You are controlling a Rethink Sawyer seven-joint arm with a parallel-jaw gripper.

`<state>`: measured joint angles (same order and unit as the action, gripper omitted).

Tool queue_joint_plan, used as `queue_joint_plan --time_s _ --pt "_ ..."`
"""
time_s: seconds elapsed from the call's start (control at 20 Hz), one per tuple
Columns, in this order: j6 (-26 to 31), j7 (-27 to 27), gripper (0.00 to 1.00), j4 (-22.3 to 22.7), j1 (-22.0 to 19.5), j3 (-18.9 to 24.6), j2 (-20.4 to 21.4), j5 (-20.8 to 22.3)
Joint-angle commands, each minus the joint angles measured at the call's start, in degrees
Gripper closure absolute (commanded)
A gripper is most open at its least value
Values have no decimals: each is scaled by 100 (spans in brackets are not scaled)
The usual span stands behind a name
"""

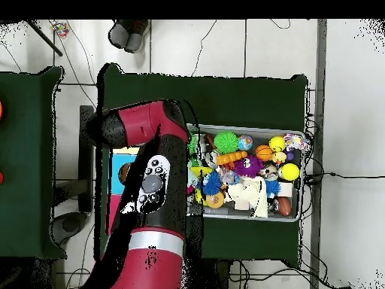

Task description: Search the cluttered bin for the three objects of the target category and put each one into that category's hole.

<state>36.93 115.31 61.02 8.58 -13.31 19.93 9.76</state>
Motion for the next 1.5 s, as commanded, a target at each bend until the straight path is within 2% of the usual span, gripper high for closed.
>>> queue_joint_plan --time_s 0.05,0.15,0.3,0.6,0.9,1.0,1.15,1.3,1.5 --pt "-924 -20 100 335 205 473 -1249 744" --pt "-1003 353 100 399 451 204 -1212 813" --pt "-798 756 100 657 720 -13 -1008 678" --pt "-369 704 100 1094 871 -63 -433 385" --pt "178 467 100 1306 911 -85 168 200" --pt "268 358 100 1397 849 1 386 144" --pt "-147 83 100 1672 464 485 654 19" --pt "69 -135 100 1427 261 665 595 -27" --pt "495 77 100 749 285 546 338 -77"
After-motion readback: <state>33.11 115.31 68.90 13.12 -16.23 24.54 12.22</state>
